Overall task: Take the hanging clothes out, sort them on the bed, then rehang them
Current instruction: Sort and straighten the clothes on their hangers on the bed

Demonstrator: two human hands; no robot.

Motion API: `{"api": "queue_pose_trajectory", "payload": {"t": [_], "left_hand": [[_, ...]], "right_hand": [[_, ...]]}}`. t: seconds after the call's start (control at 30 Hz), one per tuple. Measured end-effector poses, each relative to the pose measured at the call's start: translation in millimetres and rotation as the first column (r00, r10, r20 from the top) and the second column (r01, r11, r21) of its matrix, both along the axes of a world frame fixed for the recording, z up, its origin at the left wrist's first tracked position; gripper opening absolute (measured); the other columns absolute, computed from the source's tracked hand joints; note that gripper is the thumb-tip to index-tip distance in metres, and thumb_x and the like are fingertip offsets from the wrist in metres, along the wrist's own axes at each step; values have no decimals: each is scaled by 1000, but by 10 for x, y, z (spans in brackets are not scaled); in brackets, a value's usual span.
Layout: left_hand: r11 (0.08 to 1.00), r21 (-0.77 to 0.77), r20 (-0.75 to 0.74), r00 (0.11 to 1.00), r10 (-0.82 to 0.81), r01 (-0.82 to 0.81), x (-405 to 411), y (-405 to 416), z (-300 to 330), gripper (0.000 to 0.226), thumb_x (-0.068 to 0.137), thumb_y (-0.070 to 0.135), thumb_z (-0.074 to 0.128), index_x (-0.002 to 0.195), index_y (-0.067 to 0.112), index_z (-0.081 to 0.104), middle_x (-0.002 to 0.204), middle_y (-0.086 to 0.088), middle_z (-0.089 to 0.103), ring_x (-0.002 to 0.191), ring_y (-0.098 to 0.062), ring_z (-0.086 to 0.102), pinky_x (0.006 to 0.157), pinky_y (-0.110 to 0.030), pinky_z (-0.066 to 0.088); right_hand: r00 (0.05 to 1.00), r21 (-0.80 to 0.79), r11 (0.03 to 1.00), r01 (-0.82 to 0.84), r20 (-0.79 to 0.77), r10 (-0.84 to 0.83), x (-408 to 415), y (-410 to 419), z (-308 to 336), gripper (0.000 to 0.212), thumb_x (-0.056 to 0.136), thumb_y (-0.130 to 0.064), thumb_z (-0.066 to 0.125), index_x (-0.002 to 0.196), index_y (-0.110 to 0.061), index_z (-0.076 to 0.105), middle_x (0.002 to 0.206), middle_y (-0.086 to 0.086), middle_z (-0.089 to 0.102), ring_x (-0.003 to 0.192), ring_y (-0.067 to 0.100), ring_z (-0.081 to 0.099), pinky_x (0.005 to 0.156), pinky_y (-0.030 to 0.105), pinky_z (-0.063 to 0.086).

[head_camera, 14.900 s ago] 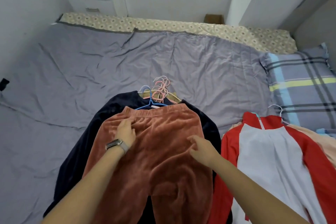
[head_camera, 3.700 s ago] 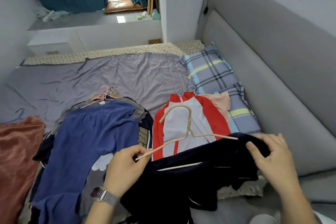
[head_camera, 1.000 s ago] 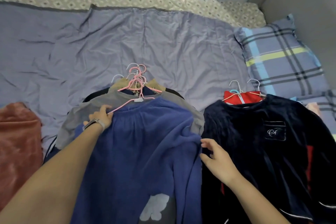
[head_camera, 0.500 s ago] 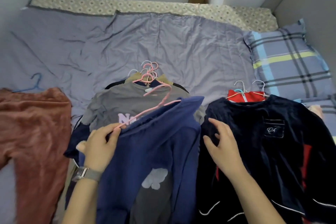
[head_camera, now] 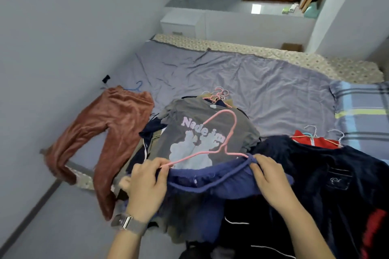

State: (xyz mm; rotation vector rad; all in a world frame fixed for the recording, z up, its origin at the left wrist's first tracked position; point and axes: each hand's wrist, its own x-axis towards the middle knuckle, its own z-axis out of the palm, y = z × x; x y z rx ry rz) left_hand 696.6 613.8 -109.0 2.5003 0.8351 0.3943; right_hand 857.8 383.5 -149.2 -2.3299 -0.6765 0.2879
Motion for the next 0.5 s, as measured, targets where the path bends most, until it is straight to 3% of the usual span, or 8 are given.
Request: {"api": "queue_pose_trajectory", "payload": {"t": [0.07,0.13,0.23,0.37,0.5], "left_hand": [[998,-40,-29,998,56,-57,-231,-171,-14,21,94,30,41,95,38,61,94,13,61,84,-15,44,73,-29,25],[994,-56,-2,996,91,-91,-500,-254,11,25,90,39,34,95,41,58,91,12,59,89,-20,49,79,-40,37],[989,-24,69,987,146,-145,-925,-279,119,23,86,42,32,79,40,54,82,9,59,86,-24,52,77,-40,38],[940,-19,155,927,340,-341,-1547,-203,361,31,90,19,43,69,41,48,83,4,60,87,-24,49,77,-30,27],[874,-75,184,855,485,-480,-2150,18,498,34,91,6,47,72,32,55,88,-4,60,95,-28,50,87,-42,39]], "right_hand": [[1000,18,1000,-10,-18,11,-265,-69,39,21,90,-35,36,78,-23,48,79,-5,56,84,30,58,77,45,44],[998,48,998,-51,-41,53,-449,-120,86,18,95,-21,46,79,-17,52,82,-3,60,86,28,59,80,44,45],[976,140,979,-148,-137,167,-651,-135,300,14,93,-14,55,80,-16,59,73,-6,60,74,13,56,73,27,43],[945,180,939,-293,-96,313,-956,63,598,7,90,-24,62,87,-19,66,82,-7,67,80,8,58,76,23,43],[925,228,902,-366,-11,379,-1301,369,803,16,92,-24,58,102,-29,69,98,-17,69,93,-1,59,84,18,44]]}}
